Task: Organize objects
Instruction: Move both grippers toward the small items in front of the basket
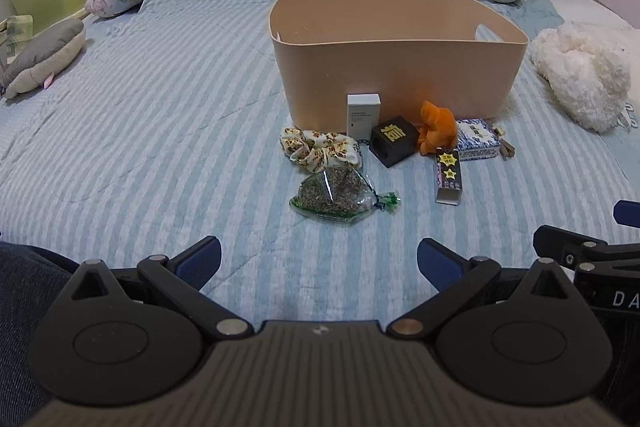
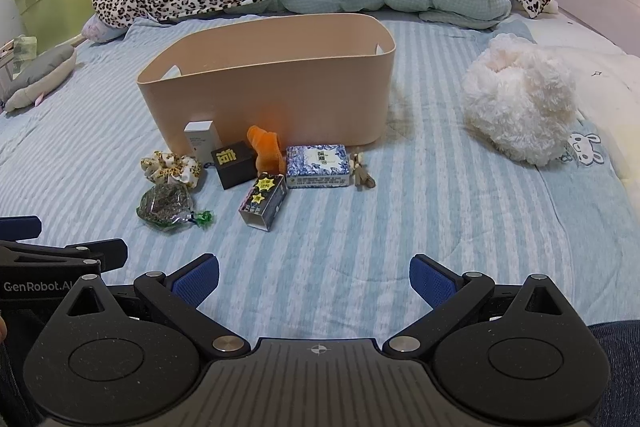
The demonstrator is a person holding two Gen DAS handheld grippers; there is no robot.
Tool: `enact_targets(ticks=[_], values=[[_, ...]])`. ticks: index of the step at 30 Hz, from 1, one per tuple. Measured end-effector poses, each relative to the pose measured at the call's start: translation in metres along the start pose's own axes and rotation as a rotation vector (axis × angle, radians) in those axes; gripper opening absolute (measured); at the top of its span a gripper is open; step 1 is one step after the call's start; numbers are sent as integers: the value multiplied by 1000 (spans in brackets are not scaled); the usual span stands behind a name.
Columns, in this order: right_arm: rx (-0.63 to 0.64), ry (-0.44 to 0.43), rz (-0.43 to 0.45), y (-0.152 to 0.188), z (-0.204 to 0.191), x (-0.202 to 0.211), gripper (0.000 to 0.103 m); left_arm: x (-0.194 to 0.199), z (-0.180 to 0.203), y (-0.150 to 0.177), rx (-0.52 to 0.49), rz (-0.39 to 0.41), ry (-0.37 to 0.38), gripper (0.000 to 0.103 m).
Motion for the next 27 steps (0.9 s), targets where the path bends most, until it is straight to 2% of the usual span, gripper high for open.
enact_targets(ticks=[11, 27], values=[[15, -6, -11, -11, -3, -19, 103, -20, -5, -7, 7, -14, 15, 103], [66, -26, -71, -25, -19, -79, 102, -98, -19, -9, 27, -121, 33, 103]])
Point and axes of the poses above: each gripper's, at about its wrist camera, not at the fingertips, and x roughly against the way its jaws point, z to its right, y to its underside, the point moved 7 cm from there along -x, roughly the way its jaws point, and after that the axes turned 14 degrees about z, right-handed, at the moved point
